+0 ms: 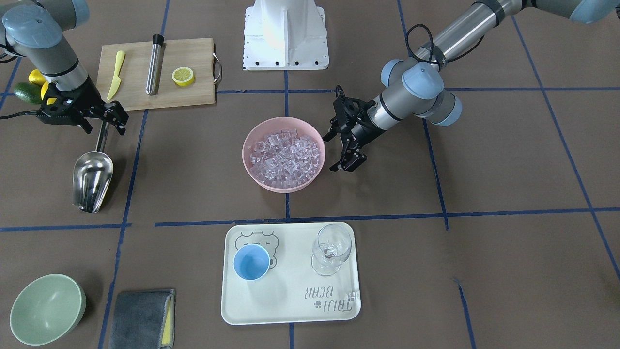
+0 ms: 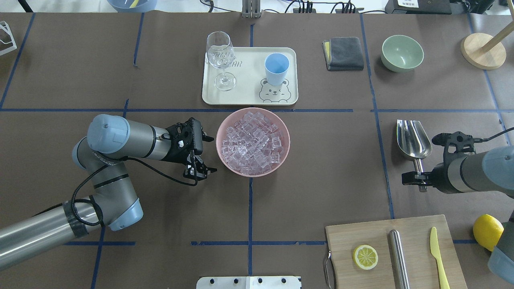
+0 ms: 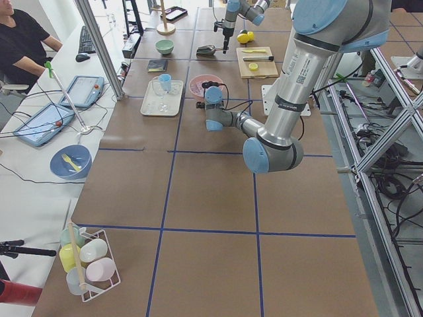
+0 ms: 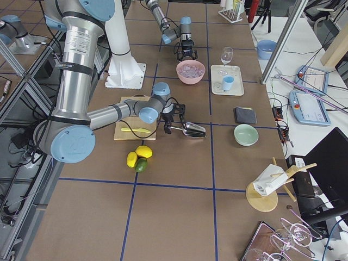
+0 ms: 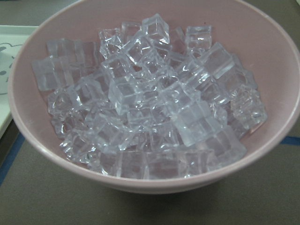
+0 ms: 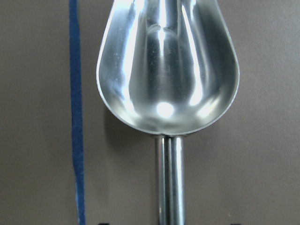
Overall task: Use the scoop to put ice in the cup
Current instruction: 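Lower the right gripper onto the metal scoop handle and close it, then lift the scoop with the right gripper and carry it over the bowl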
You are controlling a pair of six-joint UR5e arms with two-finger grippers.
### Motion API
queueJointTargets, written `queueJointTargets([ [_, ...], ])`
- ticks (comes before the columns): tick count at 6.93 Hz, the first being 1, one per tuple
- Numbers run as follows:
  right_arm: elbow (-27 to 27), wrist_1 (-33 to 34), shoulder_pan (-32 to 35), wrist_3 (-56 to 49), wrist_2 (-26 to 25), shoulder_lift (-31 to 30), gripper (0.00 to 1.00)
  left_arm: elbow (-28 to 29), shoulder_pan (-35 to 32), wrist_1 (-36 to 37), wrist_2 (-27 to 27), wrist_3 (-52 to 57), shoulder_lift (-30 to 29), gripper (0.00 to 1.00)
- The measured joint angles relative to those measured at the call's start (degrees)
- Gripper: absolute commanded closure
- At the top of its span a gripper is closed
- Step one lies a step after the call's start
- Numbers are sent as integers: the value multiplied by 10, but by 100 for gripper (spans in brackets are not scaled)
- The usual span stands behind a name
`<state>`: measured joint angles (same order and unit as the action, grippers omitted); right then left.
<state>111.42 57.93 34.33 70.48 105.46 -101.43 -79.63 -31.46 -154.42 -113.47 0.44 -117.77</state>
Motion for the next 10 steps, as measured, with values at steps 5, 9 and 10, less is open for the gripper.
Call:
queueJointTargets([
  [5, 10, -3, 3, -32, 5, -7, 100, -1, -1, 0, 0, 0, 0, 0],
  [9, 103, 0, 35, -161, 58, -17, 100, -3, -1, -1, -1, 1, 0, 0],
  [10, 121, -1, 32, -216, 68, -13, 100, -4, -1, -2, -1, 2, 0, 0],
])
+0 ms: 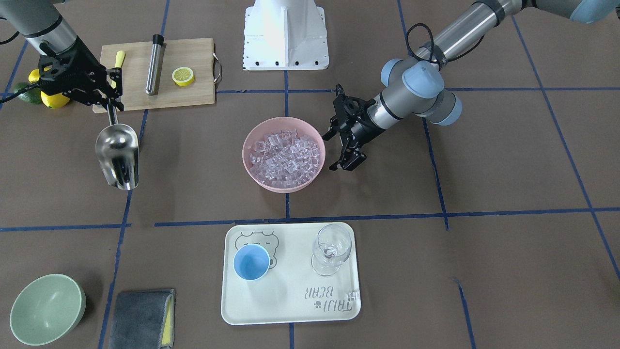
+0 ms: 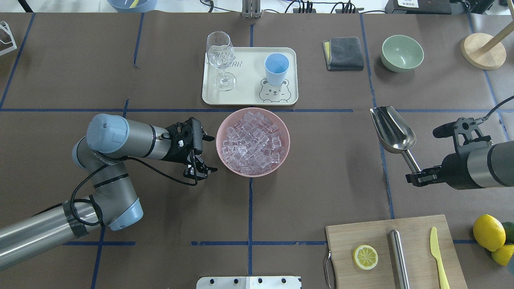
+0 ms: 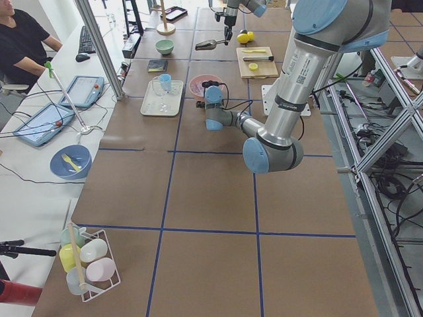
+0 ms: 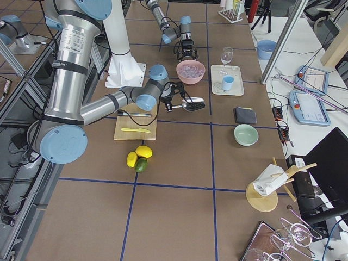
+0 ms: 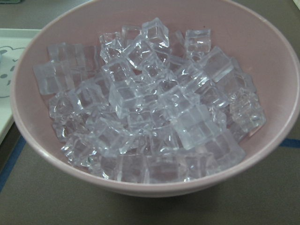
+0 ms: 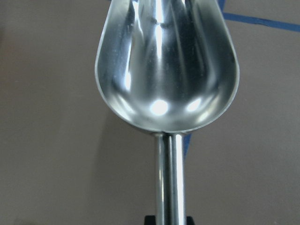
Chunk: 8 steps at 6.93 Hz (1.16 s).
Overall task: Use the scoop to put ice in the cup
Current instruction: 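Lift the scoop with the right gripper and carry it over the bowl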
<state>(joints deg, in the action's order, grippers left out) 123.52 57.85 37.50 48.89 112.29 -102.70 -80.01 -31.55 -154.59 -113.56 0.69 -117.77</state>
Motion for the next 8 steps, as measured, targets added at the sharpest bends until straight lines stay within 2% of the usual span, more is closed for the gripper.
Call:
queueJointTargets([
  [2, 15, 1, -19, -115, 8, 18, 100, 0, 0, 0, 1, 2, 0, 0],
  [4, 19, 19, -26, -193, 23, 64, 100, -1, 0, 0, 1, 2, 0, 0],
  [6, 20, 147, -32, -233, 27, 169, 100, 0, 0, 0, 1, 2, 0, 0],
  [8, 21, 315, -43, -272, 22, 280, 100, 1, 0, 0, 2, 2, 1, 0],
])
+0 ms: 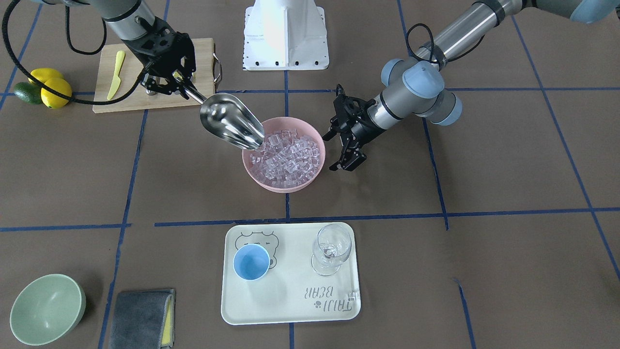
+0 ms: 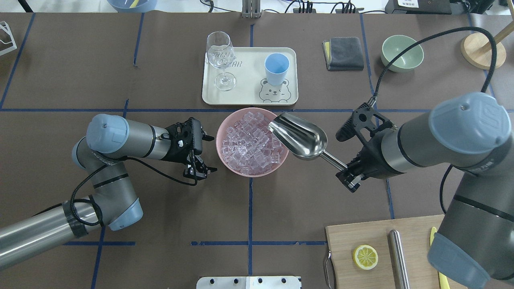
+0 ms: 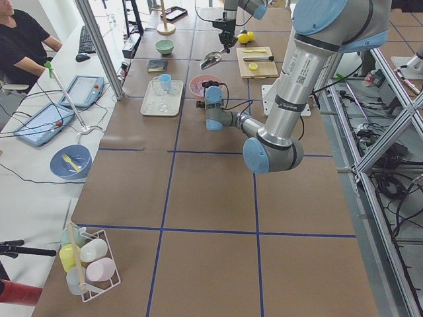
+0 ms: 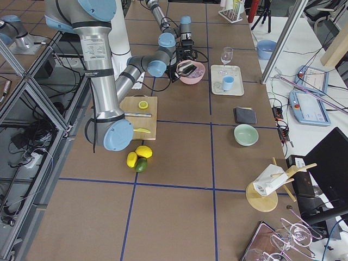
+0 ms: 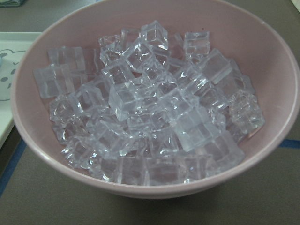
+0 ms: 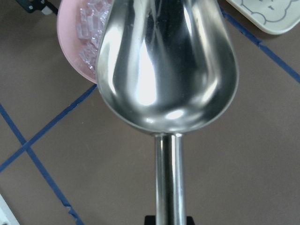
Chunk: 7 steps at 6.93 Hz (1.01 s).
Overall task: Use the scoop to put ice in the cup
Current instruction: 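Lift the scoop with the right gripper and carry it over the bowl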
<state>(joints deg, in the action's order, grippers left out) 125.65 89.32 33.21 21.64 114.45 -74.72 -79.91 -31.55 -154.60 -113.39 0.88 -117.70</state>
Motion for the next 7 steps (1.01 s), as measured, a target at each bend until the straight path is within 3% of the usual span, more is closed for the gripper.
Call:
queueJointTargets([
  [2, -1, 264, -1, -88, -8, 143, 100, 1, 0, 0, 0, 0, 0, 0],
  [3, -5, 365, -1, -127, -19, 190, 100, 1, 0, 0, 0, 0, 0, 0],
  [5, -40, 498, -1, -205, -29, 247, 100, 2, 0, 0, 1, 0, 0, 0],
  [7, -120, 612, -1, -273, -49, 337, 100, 2, 1, 0, 1, 0, -1, 0],
])
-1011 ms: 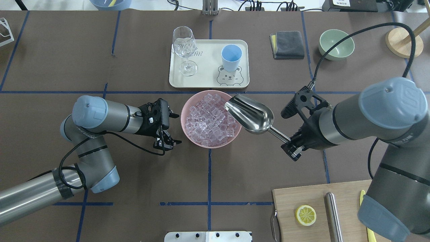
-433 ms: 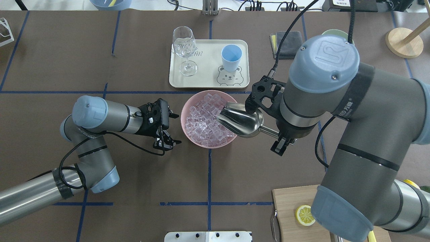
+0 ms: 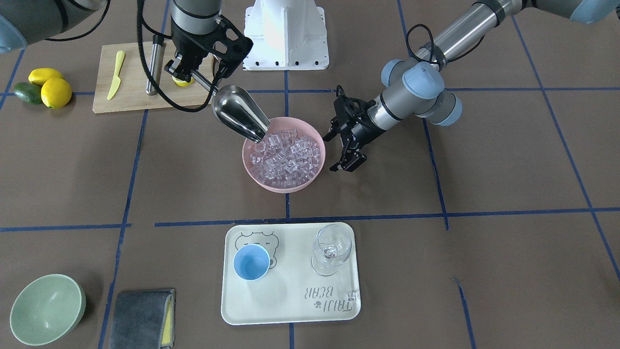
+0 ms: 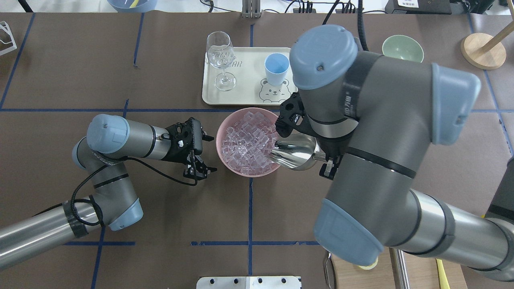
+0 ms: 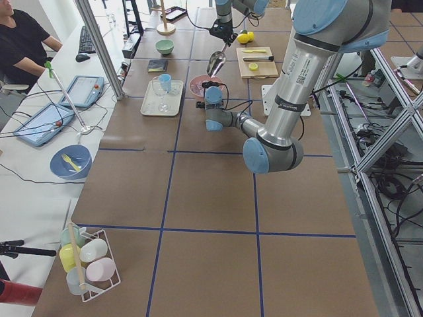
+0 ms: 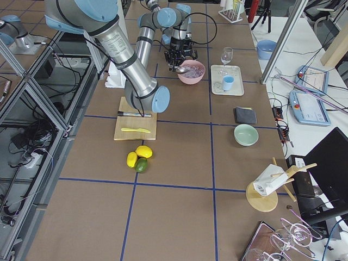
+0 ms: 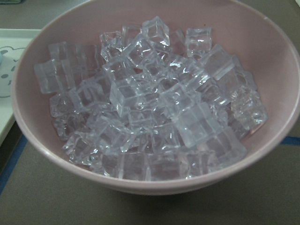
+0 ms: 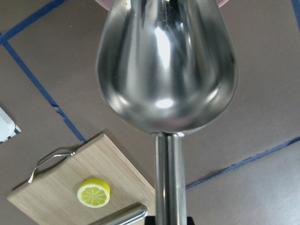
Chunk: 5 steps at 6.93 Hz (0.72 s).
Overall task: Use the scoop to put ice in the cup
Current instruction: 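Lift the scoop with the right gripper and carry it over the bowl, then dip the scoop into the ice cubes and drag it through the bowl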
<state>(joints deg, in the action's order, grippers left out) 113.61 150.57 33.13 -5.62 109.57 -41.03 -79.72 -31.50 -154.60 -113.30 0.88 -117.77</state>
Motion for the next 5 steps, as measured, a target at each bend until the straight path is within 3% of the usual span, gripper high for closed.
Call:
queueJointTargets([
  [2, -53, 49, 0, -34, -21, 38, 100, 1, 1, 0, 2, 0, 0, 0],
  [5, -115, 61, -3, -47, -33, 71, 100, 13, 6, -30, 20, -1, 3, 0],
])
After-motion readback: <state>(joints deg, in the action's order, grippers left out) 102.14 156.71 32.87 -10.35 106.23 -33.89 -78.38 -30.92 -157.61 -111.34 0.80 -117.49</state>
